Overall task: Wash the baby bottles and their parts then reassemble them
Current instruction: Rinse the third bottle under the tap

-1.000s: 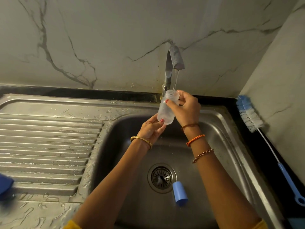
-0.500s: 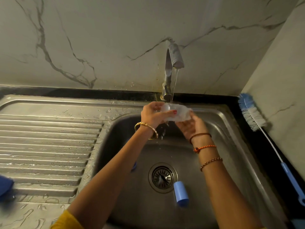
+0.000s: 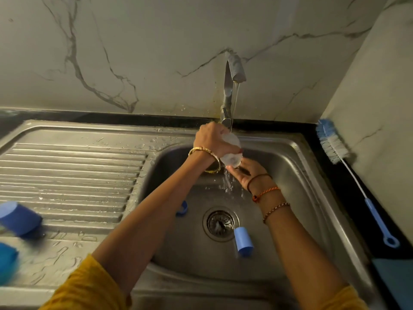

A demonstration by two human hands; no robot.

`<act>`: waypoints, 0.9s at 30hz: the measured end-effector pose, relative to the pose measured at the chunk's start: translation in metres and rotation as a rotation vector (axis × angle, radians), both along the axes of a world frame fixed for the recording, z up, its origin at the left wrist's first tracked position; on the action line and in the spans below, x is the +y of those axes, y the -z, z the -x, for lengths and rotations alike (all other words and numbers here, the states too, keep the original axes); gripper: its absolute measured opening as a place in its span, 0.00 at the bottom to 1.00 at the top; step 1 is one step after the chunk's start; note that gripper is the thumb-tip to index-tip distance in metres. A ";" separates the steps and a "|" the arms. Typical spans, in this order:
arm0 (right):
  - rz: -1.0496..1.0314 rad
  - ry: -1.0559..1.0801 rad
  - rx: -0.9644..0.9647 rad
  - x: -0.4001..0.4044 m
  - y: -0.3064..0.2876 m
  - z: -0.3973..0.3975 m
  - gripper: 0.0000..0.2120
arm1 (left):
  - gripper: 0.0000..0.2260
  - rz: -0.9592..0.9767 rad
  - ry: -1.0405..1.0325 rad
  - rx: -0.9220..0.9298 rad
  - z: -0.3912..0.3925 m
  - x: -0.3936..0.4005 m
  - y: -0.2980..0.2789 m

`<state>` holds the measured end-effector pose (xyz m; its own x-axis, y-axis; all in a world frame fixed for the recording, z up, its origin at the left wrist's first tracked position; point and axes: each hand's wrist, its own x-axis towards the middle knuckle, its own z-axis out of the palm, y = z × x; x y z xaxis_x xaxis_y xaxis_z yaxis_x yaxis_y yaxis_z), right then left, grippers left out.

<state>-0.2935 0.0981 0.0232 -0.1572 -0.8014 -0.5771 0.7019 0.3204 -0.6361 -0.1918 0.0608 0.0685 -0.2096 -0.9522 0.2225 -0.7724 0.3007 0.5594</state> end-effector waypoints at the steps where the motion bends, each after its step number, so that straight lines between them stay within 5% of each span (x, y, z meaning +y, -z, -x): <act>1: 0.012 0.012 0.036 0.003 -0.004 -0.002 0.17 | 0.25 0.026 0.001 0.006 -0.003 0.006 -0.006; 9: 0.326 -0.038 0.285 0.022 -0.066 -0.004 0.15 | 0.26 0.231 0.041 0.171 -0.023 0.039 -0.074; 15: 0.045 -0.164 0.329 0.049 -0.012 -0.022 0.07 | 0.23 -0.025 0.067 0.085 -0.028 0.060 0.012; 18: 0.213 -0.007 0.398 0.059 -0.020 -0.023 0.10 | 0.24 0.124 0.128 0.144 -0.036 0.068 -0.010; 21: 0.436 0.189 0.662 0.065 -0.014 -0.030 0.10 | 0.25 0.230 0.182 0.249 -0.041 0.074 -0.022; 25: 0.046 -0.204 0.598 0.062 0.014 -0.032 0.11 | 0.26 -0.053 0.050 0.202 -0.040 0.082 0.029; 27: 0.035 -0.217 0.560 0.062 0.019 -0.026 0.12 | 0.26 -0.066 0.021 0.254 -0.043 0.082 0.036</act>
<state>-0.2675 0.1599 0.0044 -0.2601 -0.8664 -0.4262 0.1773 0.3911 -0.9031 -0.1487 0.1432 0.0329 -0.1748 -0.9624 0.2077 -0.5984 0.2714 0.7539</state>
